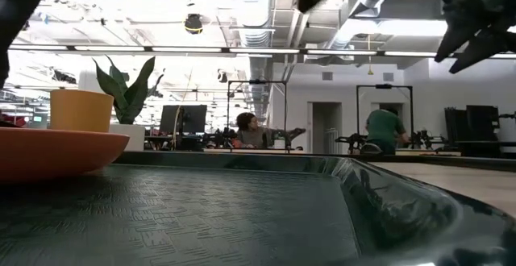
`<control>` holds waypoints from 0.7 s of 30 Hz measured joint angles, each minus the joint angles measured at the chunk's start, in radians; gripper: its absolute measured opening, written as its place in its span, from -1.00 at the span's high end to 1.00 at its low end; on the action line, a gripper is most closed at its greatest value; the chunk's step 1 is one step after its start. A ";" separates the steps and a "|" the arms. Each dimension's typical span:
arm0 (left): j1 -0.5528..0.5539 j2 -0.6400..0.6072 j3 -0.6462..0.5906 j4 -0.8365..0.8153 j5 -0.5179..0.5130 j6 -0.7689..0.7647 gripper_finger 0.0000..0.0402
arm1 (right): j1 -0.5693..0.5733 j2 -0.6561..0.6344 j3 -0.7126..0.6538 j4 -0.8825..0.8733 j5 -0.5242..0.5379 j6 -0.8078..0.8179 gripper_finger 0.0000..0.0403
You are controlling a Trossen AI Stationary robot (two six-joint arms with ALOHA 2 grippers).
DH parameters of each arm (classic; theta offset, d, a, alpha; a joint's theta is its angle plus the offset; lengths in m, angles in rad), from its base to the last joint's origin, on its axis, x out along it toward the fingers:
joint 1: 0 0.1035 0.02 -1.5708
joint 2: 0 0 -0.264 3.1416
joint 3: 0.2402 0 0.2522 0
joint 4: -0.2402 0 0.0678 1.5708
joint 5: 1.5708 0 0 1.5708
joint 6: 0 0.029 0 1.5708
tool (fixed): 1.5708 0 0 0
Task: Pick and place plate/cup/fork/spoon on tray
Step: Put the pink fork on the right of the black tray
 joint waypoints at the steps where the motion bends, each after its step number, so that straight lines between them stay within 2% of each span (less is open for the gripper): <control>1: -0.007 -0.020 -0.001 -0.036 -0.030 0.005 1.00 | 0.000 -0.013 0.000 0.010 0.008 0.000 -0.24; 3: -0.026 -0.063 -0.042 -0.050 -0.071 -0.009 1.00 | 0.000 -0.034 0.000 0.023 0.019 -0.001 -0.24; 7: -0.074 -0.190 -0.229 0.014 -0.073 -0.172 1.00 | 0.000 -0.047 0.000 0.044 0.024 -0.012 -0.24; 10: -0.118 -0.351 -0.405 0.090 -0.198 -0.253 1.00 | 0.000 -0.046 0.000 0.046 0.024 -0.031 -0.24; 12: -0.133 -0.450 -0.562 0.220 -0.271 -0.285 1.00 | 0.000 -0.043 0.000 0.047 0.033 -0.034 -0.24; 14: -0.136 -0.515 -0.745 0.384 -0.294 -0.330 1.00 | 0.000 -0.042 0.000 0.048 0.046 -0.035 -0.24; 18: -0.137 -0.562 -1.095 0.824 -0.240 -0.442 1.00 | 0.000 -0.043 0.000 0.057 0.049 -0.037 -0.24; 21: -0.152 -0.564 -1.269 0.974 -0.213 -0.461 1.00 | 0.000 -0.045 0.000 0.056 0.048 -0.037 -0.24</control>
